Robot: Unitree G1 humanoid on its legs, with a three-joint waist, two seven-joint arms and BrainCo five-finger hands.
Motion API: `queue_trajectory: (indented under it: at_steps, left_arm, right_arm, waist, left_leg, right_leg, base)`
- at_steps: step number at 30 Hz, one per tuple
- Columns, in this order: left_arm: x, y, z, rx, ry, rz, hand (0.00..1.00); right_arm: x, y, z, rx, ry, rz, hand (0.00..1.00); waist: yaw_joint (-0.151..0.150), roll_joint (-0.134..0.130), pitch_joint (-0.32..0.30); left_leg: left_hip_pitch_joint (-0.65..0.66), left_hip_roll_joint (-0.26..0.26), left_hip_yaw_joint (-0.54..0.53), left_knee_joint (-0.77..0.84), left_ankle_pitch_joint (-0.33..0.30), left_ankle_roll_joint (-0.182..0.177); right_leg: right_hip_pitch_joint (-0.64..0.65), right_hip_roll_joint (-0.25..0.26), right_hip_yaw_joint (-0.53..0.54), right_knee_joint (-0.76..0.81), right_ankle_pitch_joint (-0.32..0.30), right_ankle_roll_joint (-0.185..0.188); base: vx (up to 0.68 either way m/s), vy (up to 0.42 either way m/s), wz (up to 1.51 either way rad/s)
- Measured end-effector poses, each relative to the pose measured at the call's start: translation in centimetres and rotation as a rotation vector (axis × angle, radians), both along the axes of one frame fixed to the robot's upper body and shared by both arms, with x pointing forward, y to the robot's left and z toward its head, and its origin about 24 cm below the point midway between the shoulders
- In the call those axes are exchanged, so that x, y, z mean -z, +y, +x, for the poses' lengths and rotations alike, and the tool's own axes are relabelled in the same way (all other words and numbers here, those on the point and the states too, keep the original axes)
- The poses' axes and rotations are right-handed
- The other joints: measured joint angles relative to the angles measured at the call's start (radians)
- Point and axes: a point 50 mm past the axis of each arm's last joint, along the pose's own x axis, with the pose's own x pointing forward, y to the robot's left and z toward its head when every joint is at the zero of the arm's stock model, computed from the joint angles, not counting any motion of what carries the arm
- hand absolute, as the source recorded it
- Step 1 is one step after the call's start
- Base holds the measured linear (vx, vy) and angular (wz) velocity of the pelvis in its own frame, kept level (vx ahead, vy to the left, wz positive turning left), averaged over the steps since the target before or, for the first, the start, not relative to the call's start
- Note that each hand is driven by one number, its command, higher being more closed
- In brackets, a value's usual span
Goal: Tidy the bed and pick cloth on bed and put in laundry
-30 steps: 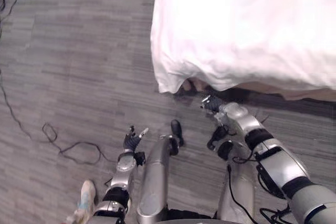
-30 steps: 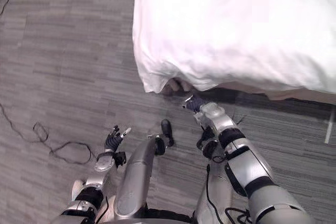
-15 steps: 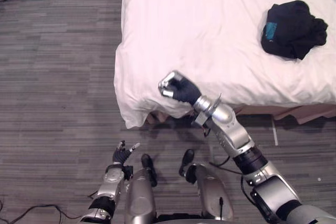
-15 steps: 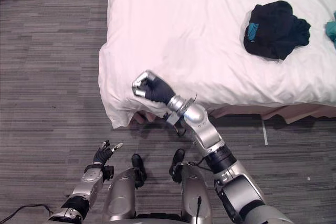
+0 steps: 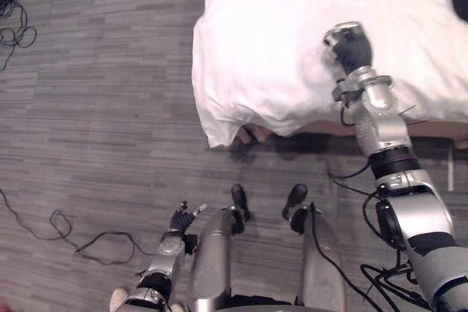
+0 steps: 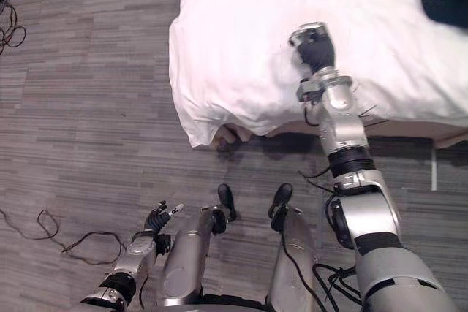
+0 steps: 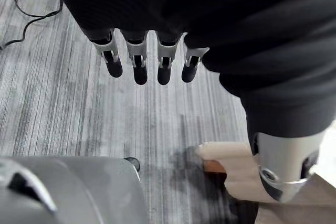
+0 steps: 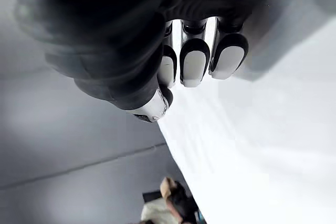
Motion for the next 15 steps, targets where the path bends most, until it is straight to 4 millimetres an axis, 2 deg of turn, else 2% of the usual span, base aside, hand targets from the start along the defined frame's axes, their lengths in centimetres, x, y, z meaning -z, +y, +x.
queue_trajectory:
  at_steps: [2, 3, 5, 7, 8, 10, 13, 14, 15]
  left_arm:
    - [-0.5, -0.3, 0.4, 0.0, -0.031, -0.016, 0.0]
    - [-0.7, -0.4, 0.5, 0.002, -0.045, -0.02, 0.0]
    - [-1.1, -0.6, 0.8, 0.02, -0.079, -0.033, 0.0]
    - [-1.5, -0.5, 1.0, 0.016, -0.118, -0.041, 0.0]
    - [-1.6, -0.4, 1.0, 0.017, -0.122, -0.044, 0.0]
    - [-1.6, -0.4, 0.9, 0.019, -0.123, -0.051, 0.0]
    - [-0.8, 0.3, -0.4, -0.014, -0.096, -0.051, 0.0]
    - [-0.7, 0.6, -0.8, -0.024, -0.095, -0.046, 0.0]
    - [-0.5, 0.7, -1.3, -0.027, -0.092, -0.042, 0.0]
  right_arm:
    - [-0.4, -0.9, -0.2, 0.004, -0.011, 0.048, 1.0]
    - [-0.5, -1.1, -0.3, -0.008, -0.015, 0.064, 1.0]
    - [-0.2, -2.0, -0.7, -0.028, -0.029, 0.098, 1.0]
    - [1.7, -4.5, -2.3, -0.034, -0.05, 0.2, 1.0]
    - [2.3, -4.9, -2.7, -0.034, -0.05, 0.221, 1.0]
    - [5.4, -6.5, -4.4, -0.004, -0.026, 0.284, 1.0]
    - [14.1, -7.7, -8.3, 0.1, 0.139, 0.43, 1.0]
    - [17.3, -7.7, -10.2, 0.141, 0.222, 0.471, 1.0]
    - [21.0, -7.8, -12.9, 0.205, 0.321, 0.527, 1.0]
  waist:
    - [-0.01, 0.004, 0.003]
    - [-0.021, 0.005, 0.003]
    - [-0.026, 0.004, 0.003]
    - [-0.03, 0.003, 0.004]
    - [-0.035, 0.003, 0.004]
    - [-0.063, -0.006, 0.006]
    - [-0.087, -0.038, 0.008]
    - [-0.104, -0.053, 0.005]
    - [-0.119, -0.069, -0.003]
  left_leg:
    - [-0.024, 0.009, 0.001, 0.048, -0.01, 0.014]
    - [-0.032, 0.019, 0.002, 0.087, -0.025, 0.012]
    - [-0.043, 0.039, 0.002, 0.16, -0.062, 0.003]
    - [-0.046, 0.063, -0.001, 0.226, -0.105, -0.002]
    - [-0.045, 0.067, -0.002, 0.233, -0.109, -0.002]
    - [-0.03, 0.075, -0.001, 0.235, -0.115, -0.007]
    - [0.065, 0.105, 0.034, 0.194, -0.125, -0.022]
    - [0.101, 0.108, 0.043, 0.164, -0.125, -0.024]
    - [0.146, 0.123, 0.064, 0.127, -0.12, -0.034]
  right_leg:
    - [-0.027, -0.012, 0.003, 0.054, -0.03, -0.004]
    - [-0.035, -0.018, 0.005, 0.09, -0.052, -0.006]
    - [-0.047, -0.02, 0.016, 0.152, -0.089, -0.01]
    - [-0.047, -0.018, 0.022, 0.208, -0.125, -0.012]
    - [-0.045, -0.016, 0.022, 0.212, -0.128, -0.012]
    - [-0.029, -0.009, 0.022, 0.209, -0.135, -0.003]
    - [0.053, 0.037, 0.035, 0.154, -0.132, 0.001]
    - [0.087, 0.051, 0.035, 0.122, -0.128, 0.008]
    - [0.128, 0.072, 0.032, 0.077, -0.121, 0.019]
  base:
    - [0.02, -0.056, 0.06]
    - [0.03, -0.095, -0.03]
    - [0.02, -0.088, -0.12]
    - [0.01, -0.077, -0.13]
    - [0.01, -0.044, -0.08]
    - [0.02, -0.02, -0.12]
    - [0.04, 0.001, -0.42]
    - [0.09, -0.01, -0.32]
    - [0.11, -0.024, -0.29]
